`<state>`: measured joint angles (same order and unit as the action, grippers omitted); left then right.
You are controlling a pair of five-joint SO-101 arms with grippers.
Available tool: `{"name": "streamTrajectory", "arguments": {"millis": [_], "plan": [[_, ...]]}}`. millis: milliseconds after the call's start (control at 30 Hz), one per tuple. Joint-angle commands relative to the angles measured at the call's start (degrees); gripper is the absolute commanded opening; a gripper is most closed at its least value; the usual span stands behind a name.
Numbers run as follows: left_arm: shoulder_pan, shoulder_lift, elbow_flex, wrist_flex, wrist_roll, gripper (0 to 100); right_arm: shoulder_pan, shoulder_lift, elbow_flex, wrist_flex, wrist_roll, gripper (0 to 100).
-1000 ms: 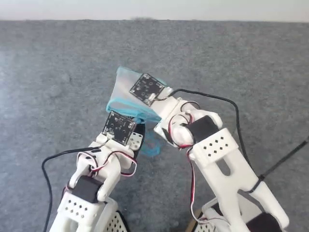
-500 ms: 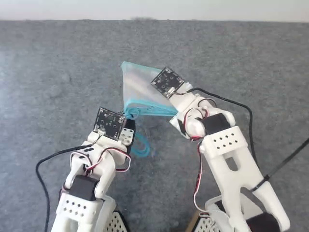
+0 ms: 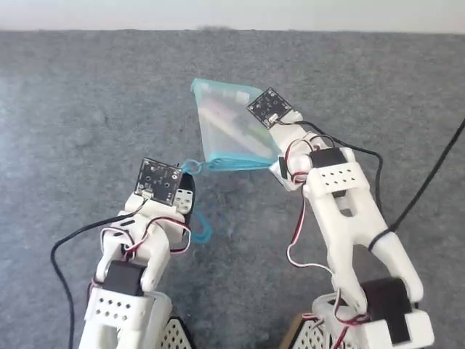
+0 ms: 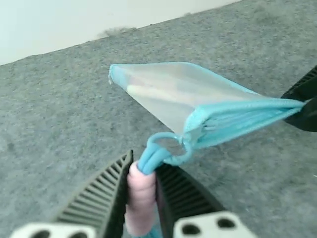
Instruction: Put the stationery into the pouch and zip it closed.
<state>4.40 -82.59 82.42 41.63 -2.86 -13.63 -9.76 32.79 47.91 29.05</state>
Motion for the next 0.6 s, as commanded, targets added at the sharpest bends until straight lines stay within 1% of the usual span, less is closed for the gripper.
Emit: {"name": "streamTrajectory", "arguments": {"millis": [0, 100, 133, 200, 267, 333, 400, 467, 500, 567], "plan": [[-5.45, -0.62, -1.01, -2.9, -0.7, 1, 5.76, 1.98, -1.49, -1.27, 0.26, 0.7], [-4.04, -0.44, -0.75, -2.64, -0.7, 2, 5.49, 1.98, -1.49, -1.45, -0.09, 0.7], [-2.9, -0.35, -0.4, -2.55, -0.79, 4, 5.32, 1.98, -1.49, -1.27, -0.09, 0.7], [-0.53, -0.44, 0.66, -2.73, -0.79, 12, 4.88, 1.89, -1.49, -0.92, -0.18, 0.8], [0.44, -0.44, 0.84, -2.73, -0.62, 20, 4.7, 1.89, -1.49, -0.48, -0.26, 1.3], [0.26, -0.44, 0.84, -2.73, -0.53, 25, 4.7, 1.27, -1.49, -0.13, -2.46, 5.4], [0.26, -0.7, 0.84, -2.81, -0.44, 26, 4.7, -0.92, -1.32, 0.57, -5.1, 12.5], [0.26, -0.7, 0.84, -2.9, 0.44, 26, 4.7, -4.44, -1.41, 3.56, -6.42, 18.7], [0.26, -0.7, 0.75, -2.9, 1.05, 26, 4.62, -6.46, -1.32, 5.05, -6.77, 20.6], [0.26, -0.7, 0.57, -2.9, 1.41, 26, 4.53, -10.24, -1.05, 7.25, -6.77, 21.2]]}}
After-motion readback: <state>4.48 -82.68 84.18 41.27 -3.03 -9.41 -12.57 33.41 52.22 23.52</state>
